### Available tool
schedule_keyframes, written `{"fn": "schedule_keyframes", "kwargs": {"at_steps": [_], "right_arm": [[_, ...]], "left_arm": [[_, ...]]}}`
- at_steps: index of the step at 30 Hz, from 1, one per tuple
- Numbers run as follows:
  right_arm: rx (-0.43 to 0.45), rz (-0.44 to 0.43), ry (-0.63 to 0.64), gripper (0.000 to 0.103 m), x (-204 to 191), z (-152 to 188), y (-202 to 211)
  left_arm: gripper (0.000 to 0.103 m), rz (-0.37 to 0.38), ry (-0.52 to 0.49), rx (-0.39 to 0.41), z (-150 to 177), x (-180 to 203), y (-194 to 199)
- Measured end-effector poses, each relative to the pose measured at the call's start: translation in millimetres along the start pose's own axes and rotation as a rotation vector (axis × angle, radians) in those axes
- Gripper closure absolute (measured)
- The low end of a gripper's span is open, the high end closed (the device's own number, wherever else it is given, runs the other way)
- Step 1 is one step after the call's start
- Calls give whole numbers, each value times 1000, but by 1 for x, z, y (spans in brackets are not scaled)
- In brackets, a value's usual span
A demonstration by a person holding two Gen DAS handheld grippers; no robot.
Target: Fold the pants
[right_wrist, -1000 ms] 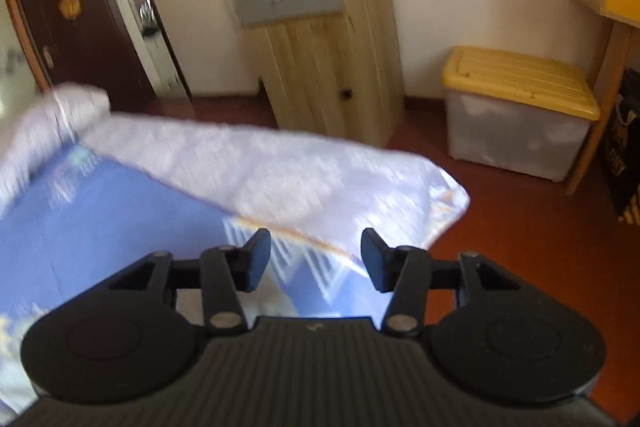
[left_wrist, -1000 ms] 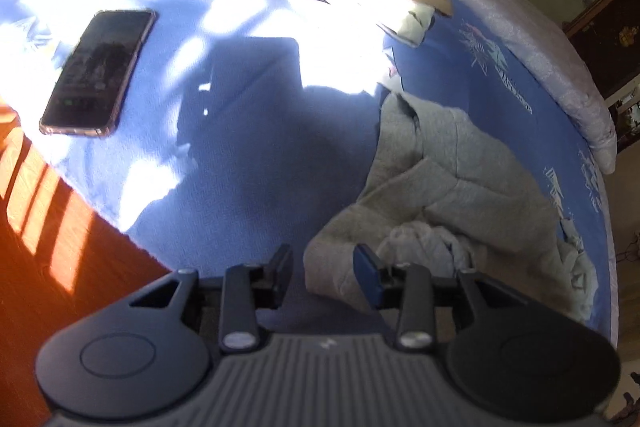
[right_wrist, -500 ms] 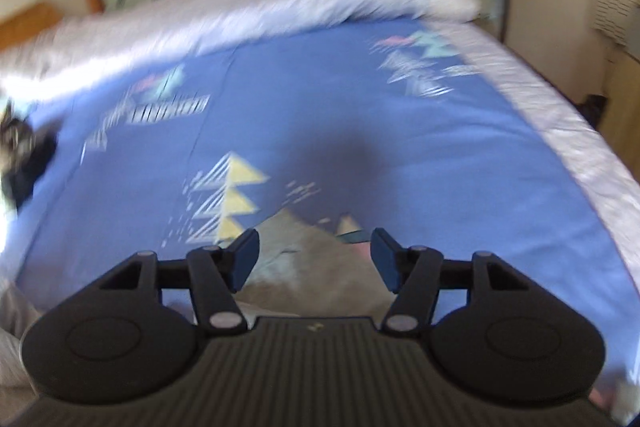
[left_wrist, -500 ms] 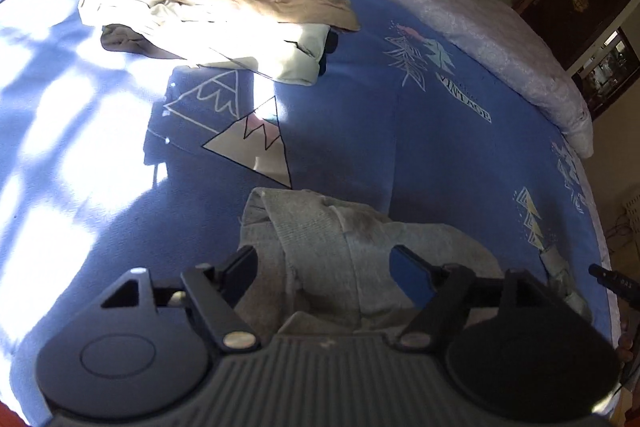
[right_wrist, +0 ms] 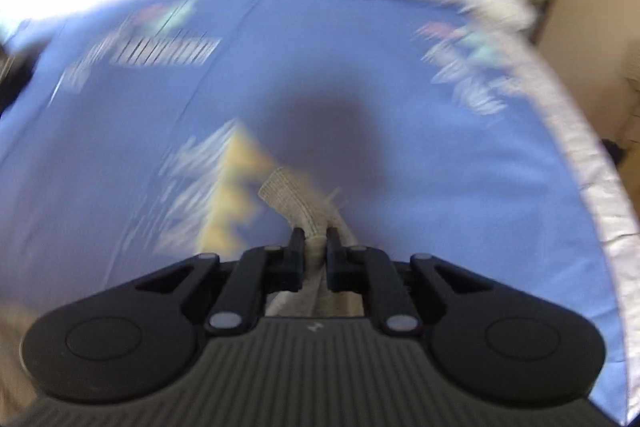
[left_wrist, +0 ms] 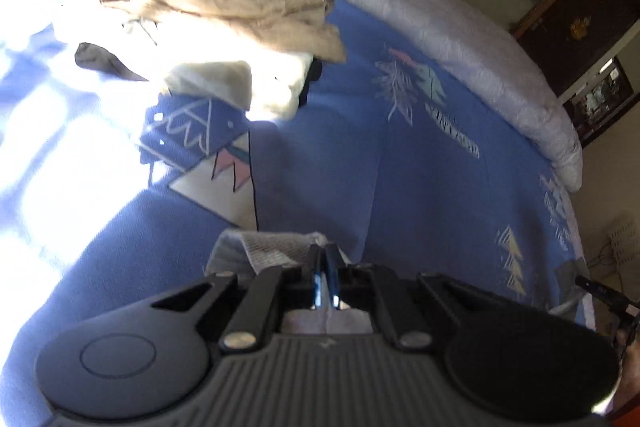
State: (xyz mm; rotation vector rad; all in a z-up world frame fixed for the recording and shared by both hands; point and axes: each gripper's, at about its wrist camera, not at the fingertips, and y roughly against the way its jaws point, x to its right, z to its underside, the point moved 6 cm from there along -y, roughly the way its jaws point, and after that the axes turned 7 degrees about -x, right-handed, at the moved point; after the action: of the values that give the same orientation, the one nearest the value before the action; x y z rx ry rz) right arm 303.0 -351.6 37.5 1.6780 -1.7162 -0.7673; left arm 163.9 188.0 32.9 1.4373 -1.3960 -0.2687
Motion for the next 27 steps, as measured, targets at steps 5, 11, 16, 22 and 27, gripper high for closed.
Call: {"fn": "schedule_keyframes", "kwargs": {"at_steps": [5, 11, 16, 22, 27], "right_arm": [[284, 98, -410, 91, 106, -82, 39], [277, 36, -859, 69, 178, -87, 20], [153, 0, -810, 42, 157, -38, -12], [52, -87, -579, 42, 116, 18, -12], [-5, -196, -483, 43, 80, 41, -9]], "left_arm": [[100, 4, -10, 101, -32, 5, 27], [91, -114, -26, 72, -33, 3, -17], [66, -177, -2, -73, -2, -14, -58], [51, -162, -2, -76, 10, -24, -43], [48, -120, 50, -52, -7, -23, -40]]}}
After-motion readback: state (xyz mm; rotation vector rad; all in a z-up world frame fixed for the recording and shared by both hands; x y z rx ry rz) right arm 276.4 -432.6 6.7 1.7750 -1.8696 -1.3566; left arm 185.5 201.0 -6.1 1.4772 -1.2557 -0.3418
